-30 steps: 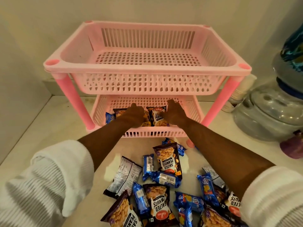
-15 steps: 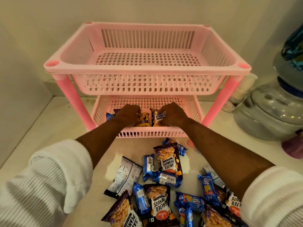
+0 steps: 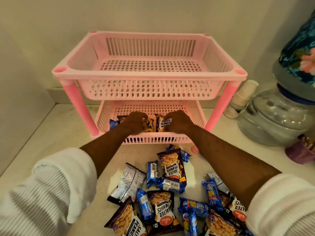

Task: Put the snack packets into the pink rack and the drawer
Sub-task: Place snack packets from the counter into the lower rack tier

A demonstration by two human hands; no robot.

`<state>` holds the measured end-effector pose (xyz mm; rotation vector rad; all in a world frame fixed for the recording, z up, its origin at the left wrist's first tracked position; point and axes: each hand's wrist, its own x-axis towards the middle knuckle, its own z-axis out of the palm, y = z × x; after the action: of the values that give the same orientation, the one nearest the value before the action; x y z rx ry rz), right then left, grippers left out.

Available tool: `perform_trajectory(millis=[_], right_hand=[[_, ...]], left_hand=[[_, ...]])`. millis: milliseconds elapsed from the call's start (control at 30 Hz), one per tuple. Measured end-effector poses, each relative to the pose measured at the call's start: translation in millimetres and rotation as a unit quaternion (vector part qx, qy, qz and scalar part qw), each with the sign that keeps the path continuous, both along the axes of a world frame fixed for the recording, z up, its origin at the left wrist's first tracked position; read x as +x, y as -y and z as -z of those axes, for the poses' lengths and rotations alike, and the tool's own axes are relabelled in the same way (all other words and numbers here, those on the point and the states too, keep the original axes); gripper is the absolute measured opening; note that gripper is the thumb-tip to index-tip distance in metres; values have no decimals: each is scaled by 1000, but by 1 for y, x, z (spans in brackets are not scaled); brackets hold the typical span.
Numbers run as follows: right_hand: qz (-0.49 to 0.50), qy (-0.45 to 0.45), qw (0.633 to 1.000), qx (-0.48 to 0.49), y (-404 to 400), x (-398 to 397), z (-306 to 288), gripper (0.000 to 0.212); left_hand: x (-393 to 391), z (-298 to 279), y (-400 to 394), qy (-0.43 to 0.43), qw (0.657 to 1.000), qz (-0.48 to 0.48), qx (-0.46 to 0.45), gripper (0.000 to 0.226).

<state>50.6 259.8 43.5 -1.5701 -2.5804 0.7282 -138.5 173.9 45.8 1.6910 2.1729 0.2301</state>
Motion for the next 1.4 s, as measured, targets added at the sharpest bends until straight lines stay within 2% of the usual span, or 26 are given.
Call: perform_trajectory(millis=[133, 233, 367, 467, 533, 600, 700, 867, 1033, 1133, 1267, 1333, 1400], right_hand=[[18, -23, 999, 42, 6, 11, -5, 48], [7, -64, 993, 100, 24, 25, -8, 34], [-7, -193, 956, 220, 62, 55, -2, 13], [8, -224, 937, 266, 94, 74, 12, 8], [26, -229, 943, 241, 112, 85, 28, 8], [51, -217, 957, 184, 124, 94, 49, 12], [121, -172, 975, 77, 137, 99, 79, 32], [179, -172, 966, -67, 144, 96, 108, 49], [190, -158, 965, -85, 139, 94, 112, 40], [197, -164, 962, -94, 138, 96, 111, 31], [184, -189, 962, -68, 142, 101, 103, 16], [178, -193, 963, -51, 143, 106, 96, 16], [172, -213, 961, -42, 143, 110, 88, 16]], left_hand=[[8, -5, 9, -16, 1000, -1, 26, 45], [23, -11, 23, -36, 996, -13, 83, 36], [54, -9, 55, -80, 976, 1, 203, 25], [76, 3, 80, -48, 965, 27, 256, 16], [87, 18, 96, -7, 973, 30, 228, 12], [93, 36, 109, 8, 988, 16, 156, 14], [96, 64, 126, 9, 998, -17, 56, 31], [104, 85, 132, 24, 997, -66, 31, 49], [119, 90, 127, 29, 993, -109, 41, 54], [121, 91, 126, 31, 991, -121, 51, 50], [118, 89, 129, 75, 984, -147, 63, 53], [116, 87, 130, 101, 978, -167, 68, 56], [113, 82, 129, 135, 968, -188, 98, 49]])
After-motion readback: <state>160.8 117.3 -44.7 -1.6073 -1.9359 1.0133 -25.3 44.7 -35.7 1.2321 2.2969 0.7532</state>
